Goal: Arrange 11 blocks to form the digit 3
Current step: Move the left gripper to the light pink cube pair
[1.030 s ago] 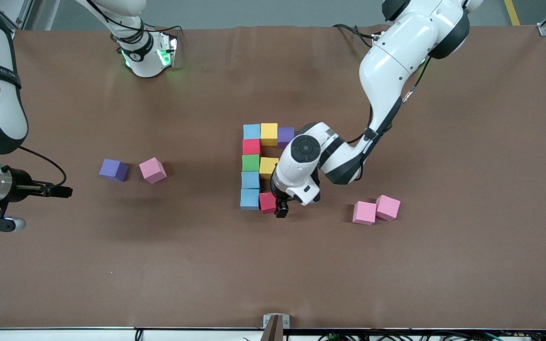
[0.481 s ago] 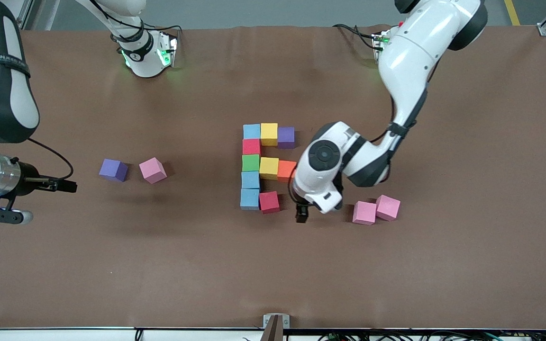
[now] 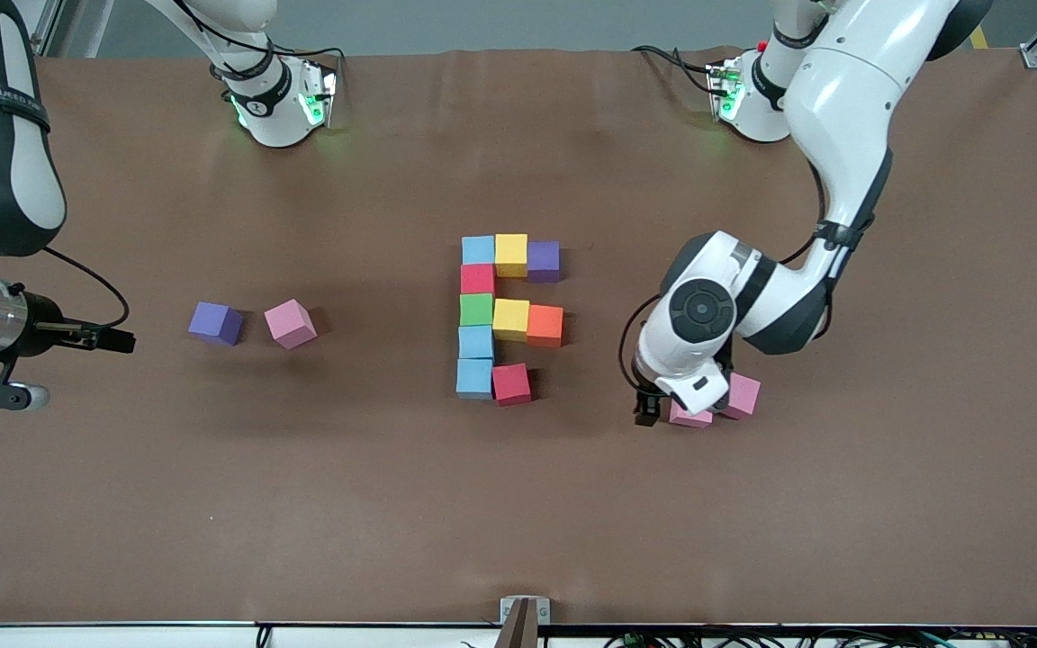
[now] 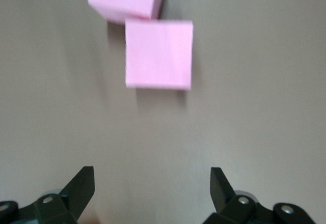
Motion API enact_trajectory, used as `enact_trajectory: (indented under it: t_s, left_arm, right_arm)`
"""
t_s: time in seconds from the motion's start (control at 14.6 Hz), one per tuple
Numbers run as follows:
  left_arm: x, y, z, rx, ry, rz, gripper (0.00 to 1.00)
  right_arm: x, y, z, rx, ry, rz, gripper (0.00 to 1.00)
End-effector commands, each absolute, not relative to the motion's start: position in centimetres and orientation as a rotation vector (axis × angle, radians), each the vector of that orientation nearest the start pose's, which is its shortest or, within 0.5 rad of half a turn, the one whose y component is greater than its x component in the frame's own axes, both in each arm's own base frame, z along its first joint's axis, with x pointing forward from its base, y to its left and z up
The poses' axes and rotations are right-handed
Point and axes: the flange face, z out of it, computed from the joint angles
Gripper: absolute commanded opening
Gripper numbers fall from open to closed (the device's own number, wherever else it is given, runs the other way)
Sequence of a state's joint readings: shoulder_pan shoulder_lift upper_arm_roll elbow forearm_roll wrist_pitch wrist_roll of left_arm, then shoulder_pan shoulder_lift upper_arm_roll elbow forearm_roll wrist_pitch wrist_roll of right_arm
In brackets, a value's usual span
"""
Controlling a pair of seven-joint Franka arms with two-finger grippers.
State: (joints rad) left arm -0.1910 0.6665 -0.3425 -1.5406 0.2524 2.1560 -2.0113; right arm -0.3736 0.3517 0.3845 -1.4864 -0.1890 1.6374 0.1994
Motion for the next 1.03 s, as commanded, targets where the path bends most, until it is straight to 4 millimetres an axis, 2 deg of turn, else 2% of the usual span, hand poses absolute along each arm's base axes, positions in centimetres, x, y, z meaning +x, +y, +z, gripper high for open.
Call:
enact_trajectory:
  t_s: [0.0,0.21,0.41,0.69,0.96]
  left_arm:
    - [61.6,-28.3,27.9,-2.382,-1.974,-0.064,1.0]
    - [62.7,-24.5,26.9,-2.371,-2.005,-0.114,1.0]
    - [63.6,-22.2,25.8,-2.417,-2.007,-0.123,1.0]
    - [63.8,-22.1,24.0,-2.432,-2.028,-0.112,1.0]
    - [64.0,-22.3,23.3,-2.45,-2.039,-0.11,1.0]
  right_arm:
    - [63.1,-4.8,47.7,-3.181,0.269,0.252,1.0]
    - [63.0,-4.8,47.9,-3.183,0.269,0.247,1.0]
    - [63.0,-4.4,47.8,-3.183,0.261,0.247,1.0]
    - [62.9,-3.3,48.4,-3.194,0.239,0.241,1.0]
    - [62.5,-3.0,49.2,-3.226,0.231,0.243,1.0]
